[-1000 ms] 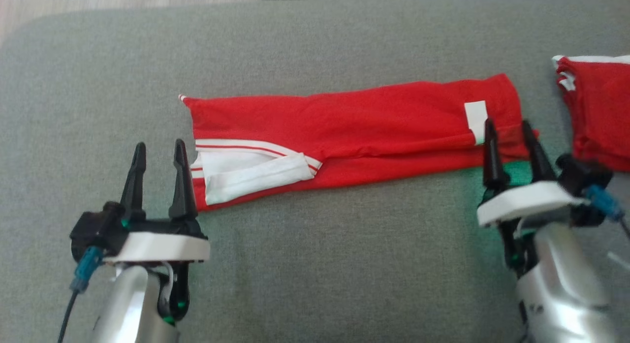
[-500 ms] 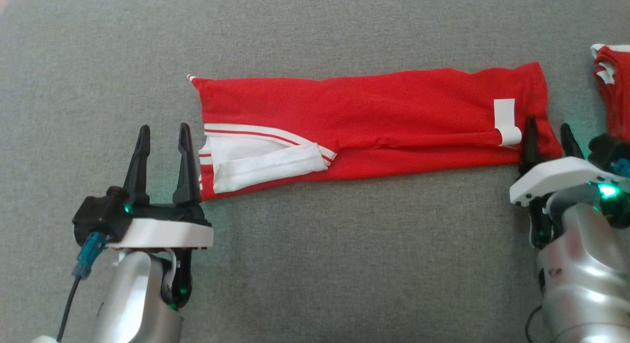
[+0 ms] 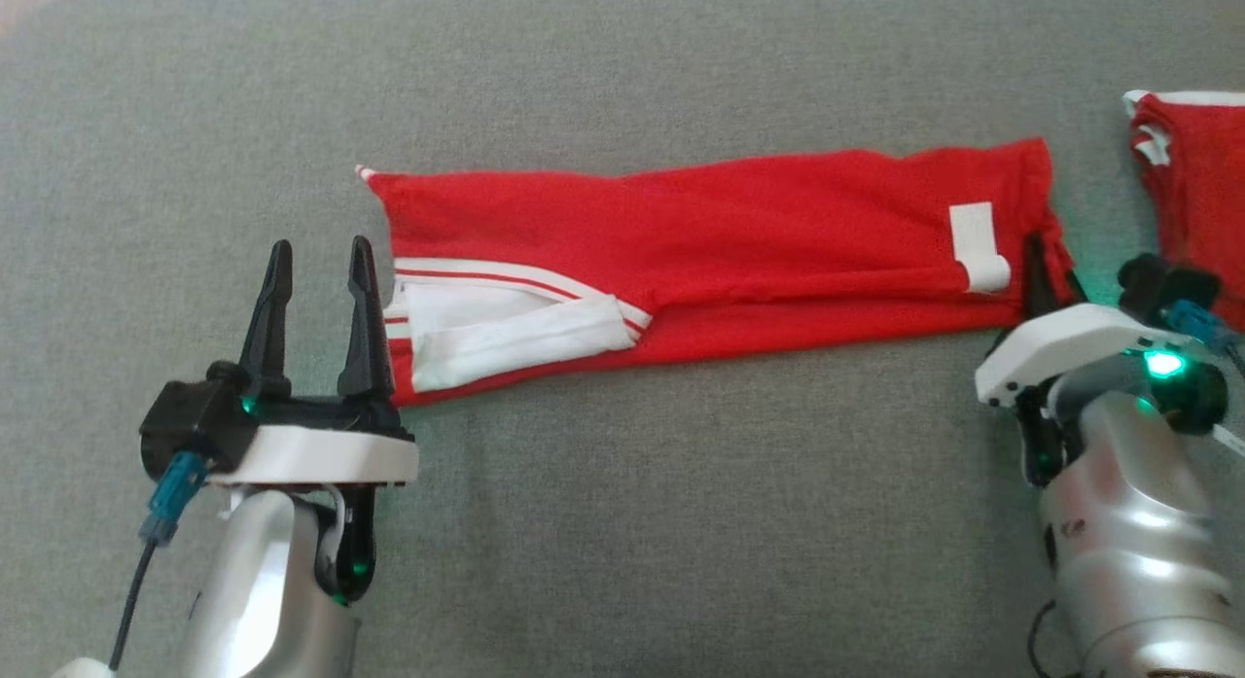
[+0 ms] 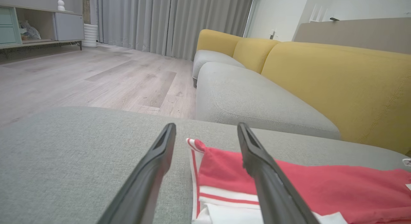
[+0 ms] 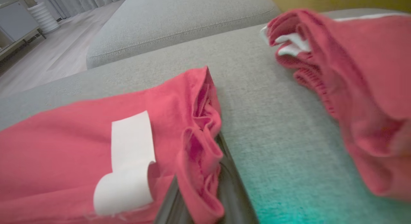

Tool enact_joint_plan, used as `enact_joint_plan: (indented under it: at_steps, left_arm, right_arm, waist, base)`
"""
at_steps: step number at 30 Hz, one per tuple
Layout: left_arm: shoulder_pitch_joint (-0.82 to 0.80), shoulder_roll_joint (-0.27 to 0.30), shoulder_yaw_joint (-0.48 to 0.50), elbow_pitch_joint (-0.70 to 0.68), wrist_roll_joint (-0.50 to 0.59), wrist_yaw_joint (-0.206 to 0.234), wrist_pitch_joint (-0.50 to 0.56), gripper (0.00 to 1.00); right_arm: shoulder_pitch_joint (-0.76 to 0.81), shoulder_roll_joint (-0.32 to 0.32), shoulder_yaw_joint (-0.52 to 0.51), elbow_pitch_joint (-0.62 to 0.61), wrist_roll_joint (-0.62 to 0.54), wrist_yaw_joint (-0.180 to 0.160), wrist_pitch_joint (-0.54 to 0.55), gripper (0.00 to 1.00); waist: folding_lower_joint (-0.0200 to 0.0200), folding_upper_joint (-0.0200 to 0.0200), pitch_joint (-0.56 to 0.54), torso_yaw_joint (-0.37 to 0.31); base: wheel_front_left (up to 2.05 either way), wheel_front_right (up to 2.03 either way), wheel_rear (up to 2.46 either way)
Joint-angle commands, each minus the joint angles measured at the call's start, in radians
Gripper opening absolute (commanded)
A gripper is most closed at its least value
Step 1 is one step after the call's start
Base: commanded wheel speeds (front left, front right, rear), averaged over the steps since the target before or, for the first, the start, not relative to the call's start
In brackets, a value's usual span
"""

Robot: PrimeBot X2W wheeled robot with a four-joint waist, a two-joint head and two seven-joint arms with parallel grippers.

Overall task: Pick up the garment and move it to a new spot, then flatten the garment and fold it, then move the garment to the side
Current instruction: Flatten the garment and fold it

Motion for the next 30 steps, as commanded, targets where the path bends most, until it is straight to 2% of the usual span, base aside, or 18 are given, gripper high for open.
enact_joint_plan:
  at_steps: [1, 9, 16, 22, 26, 30]
  left_arm:
    - [-0.014, 0.009, 0.036, -0.028, 0.011, -0.002, -0.010, 1.00]
    - [0.009, 0.008, 0.038, -0.034, 0.017, -0.005, -0.010, 1.00]
    - [0.035, 0.008, 0.042, -0.034, 0.018, -0.006, -0.010, 1.00]
    - [0.055, 0.008, 0.043, -0.038, 0.016, -0.006, -0.010, 1.00]
    - [0.063, 0.008, 0.050, -0.041, 0.020, -0.006, -0.010, 1.00]
    - [0.066, 0.008, 0.049, -0.040, 0.022, -0.006, -0.010, 1.00]
  right_arm:
    - [0.006, -0.004, -0.026, -0.043, -0.036, -0.001, -0.020, 0.00]
    - [0.037, -0.081, -0.150, -0.138, -0.114, -0.001, -0.004, 0.00]
    - [0.033, -0.042, -0.107, -0.202, -0.071, -0.001, 0.021, 0.00]
    - [0.053, 0.003, 0.063, -0.277, 0.022, -0.001, 0.047, 0.00]
    - [0.070, 0.005, 0.273, -0.322, 0.214, -0.001, 0.063, 0.00]
    - [0.075, 0.005, 0.445, -0.361, 0.344, -0.001, 0.074, 0.00]
  waist:
    - [-0.0001, 0.0000, -0.018, -0.009]
    - [-0.0001, 0.0000, -0.075, -0.017]
    - [-0.0001, 0.0000, -0.120, -0.018]
    - [-0.0001, 0.0000, -0.161, -0.009]
    - [-0.0001, 0.0000, -0.183, 0.000]
    - [-0.0001, 0.0000, -0.192, 0.012]
  base:
    - [0.00, 0.00, 0.00]
    - [0.00, 0.00, 0.00]
    - [0.00, 0.00, 0.00]
    - [0.00, 0.00, 0.00]
    - [0.00, 0.00, 0.00]
    - [0.00, 0.00, 0.00]
